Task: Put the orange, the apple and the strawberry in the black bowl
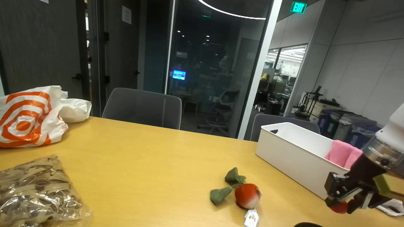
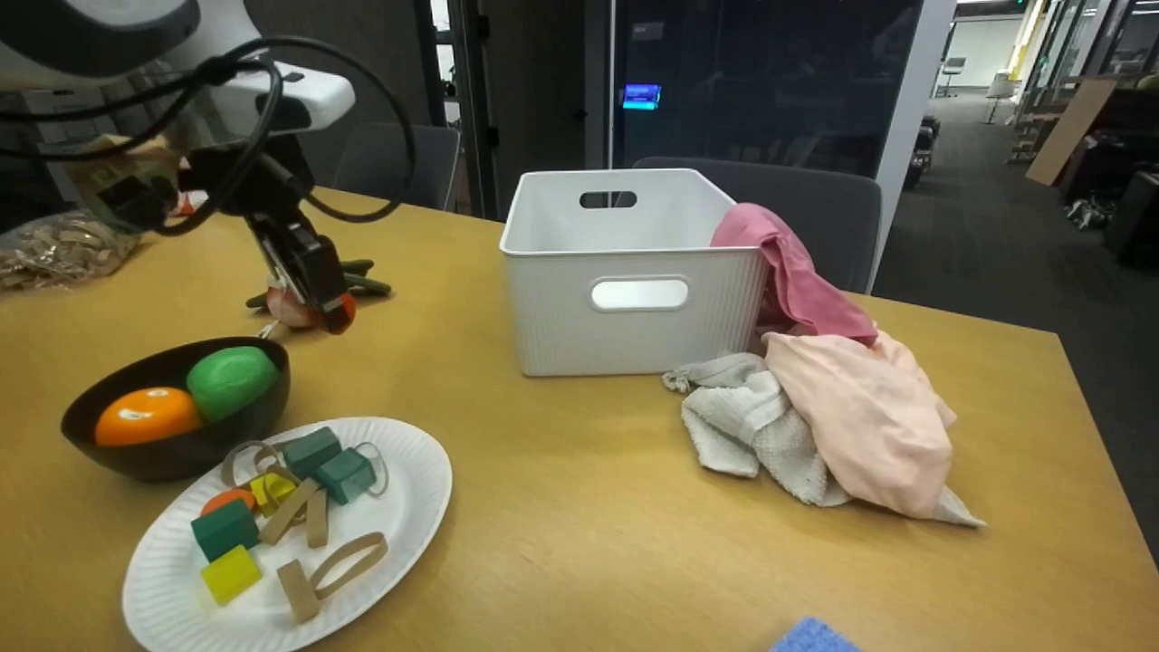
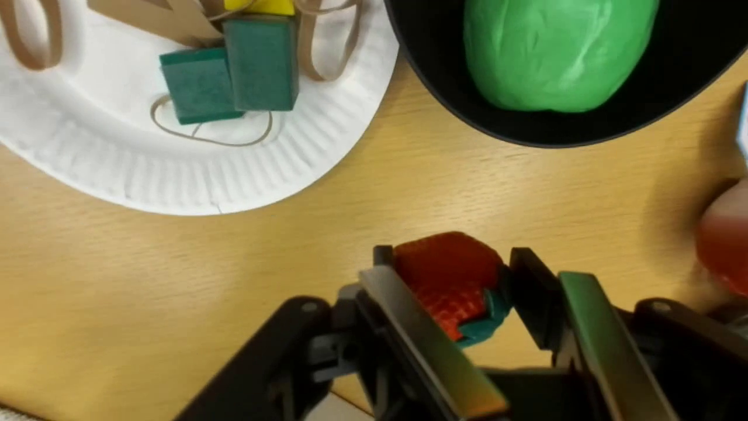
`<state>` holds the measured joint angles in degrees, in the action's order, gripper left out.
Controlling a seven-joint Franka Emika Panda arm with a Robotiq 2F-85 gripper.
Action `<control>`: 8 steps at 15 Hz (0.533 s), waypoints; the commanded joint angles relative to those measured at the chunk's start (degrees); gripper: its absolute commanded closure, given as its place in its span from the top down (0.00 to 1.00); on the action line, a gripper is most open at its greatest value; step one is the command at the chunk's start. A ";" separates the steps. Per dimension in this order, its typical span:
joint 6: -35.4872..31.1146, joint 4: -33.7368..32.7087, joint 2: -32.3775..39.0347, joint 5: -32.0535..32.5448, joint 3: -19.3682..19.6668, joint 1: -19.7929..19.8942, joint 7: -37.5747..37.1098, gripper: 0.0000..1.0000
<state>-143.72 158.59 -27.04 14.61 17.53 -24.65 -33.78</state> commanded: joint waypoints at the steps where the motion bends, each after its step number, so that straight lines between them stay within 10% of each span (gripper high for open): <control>1: 10.48 -0.41 -8.08 -3.86 5.88 -4.29 14.15 0.27; 8: 24.61 -0.49 -8.99 -3.79 7.24 -9.74 28.34 0.27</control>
<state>-121.63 158.10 -35.99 11.48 24.64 -31.34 -10.50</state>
